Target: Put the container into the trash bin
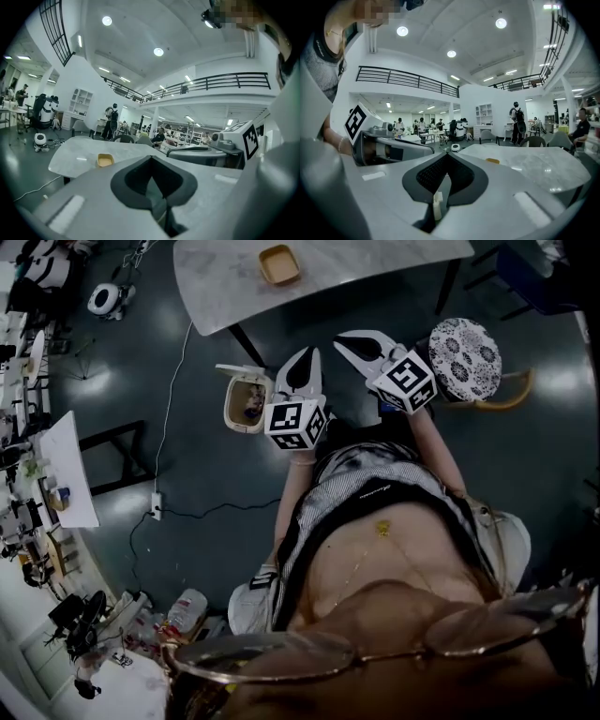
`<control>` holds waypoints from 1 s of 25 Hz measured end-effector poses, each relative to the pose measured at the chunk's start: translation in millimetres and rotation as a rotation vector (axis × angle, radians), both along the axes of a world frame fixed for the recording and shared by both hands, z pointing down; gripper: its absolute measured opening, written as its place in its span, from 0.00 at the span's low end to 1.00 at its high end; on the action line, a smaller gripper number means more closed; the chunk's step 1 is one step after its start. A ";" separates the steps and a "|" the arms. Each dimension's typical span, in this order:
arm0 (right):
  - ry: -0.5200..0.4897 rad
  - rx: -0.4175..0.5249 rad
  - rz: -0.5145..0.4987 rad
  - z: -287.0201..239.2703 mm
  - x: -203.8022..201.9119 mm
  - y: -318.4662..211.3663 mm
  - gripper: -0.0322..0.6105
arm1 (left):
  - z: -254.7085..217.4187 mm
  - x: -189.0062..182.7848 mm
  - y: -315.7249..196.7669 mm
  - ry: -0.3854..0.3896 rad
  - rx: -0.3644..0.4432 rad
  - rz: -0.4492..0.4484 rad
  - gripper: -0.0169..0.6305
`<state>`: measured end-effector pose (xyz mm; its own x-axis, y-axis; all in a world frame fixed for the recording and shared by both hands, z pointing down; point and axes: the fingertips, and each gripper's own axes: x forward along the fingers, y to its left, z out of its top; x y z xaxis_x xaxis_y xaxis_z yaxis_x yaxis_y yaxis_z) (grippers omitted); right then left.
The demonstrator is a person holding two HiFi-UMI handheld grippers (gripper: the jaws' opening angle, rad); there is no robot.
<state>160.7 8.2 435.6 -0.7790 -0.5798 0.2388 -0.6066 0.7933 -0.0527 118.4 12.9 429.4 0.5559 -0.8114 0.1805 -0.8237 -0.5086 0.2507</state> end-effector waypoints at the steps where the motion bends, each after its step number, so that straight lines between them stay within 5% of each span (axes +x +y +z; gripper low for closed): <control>1: 0.001 0.003 0.002 0.0 -5.4 -3.1 0.09 | 1.1 -6.2 -3.0 0.000 -0.001 -0.001 0.03; 13: 0.003 0.002 0.047 3.3 -39.5 -32.2 0.09 | 2.9 -40.0 -31.3 0.028 -0.005 -0.005 0.03; 25: -0.020 -0.008 -0.050 4.7 -62.8 -112.7 0.09 | 3.4 -48.1 -110.6 0.025 -0.007 -0.049 0.03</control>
<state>97.9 -104.5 440.3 -0.8117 -0.5379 0.2277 -0.5647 0.8222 -0.0708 70.3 -97.6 432.8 0.5201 -0.8365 0.1728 -0.8410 -0.4662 0.2745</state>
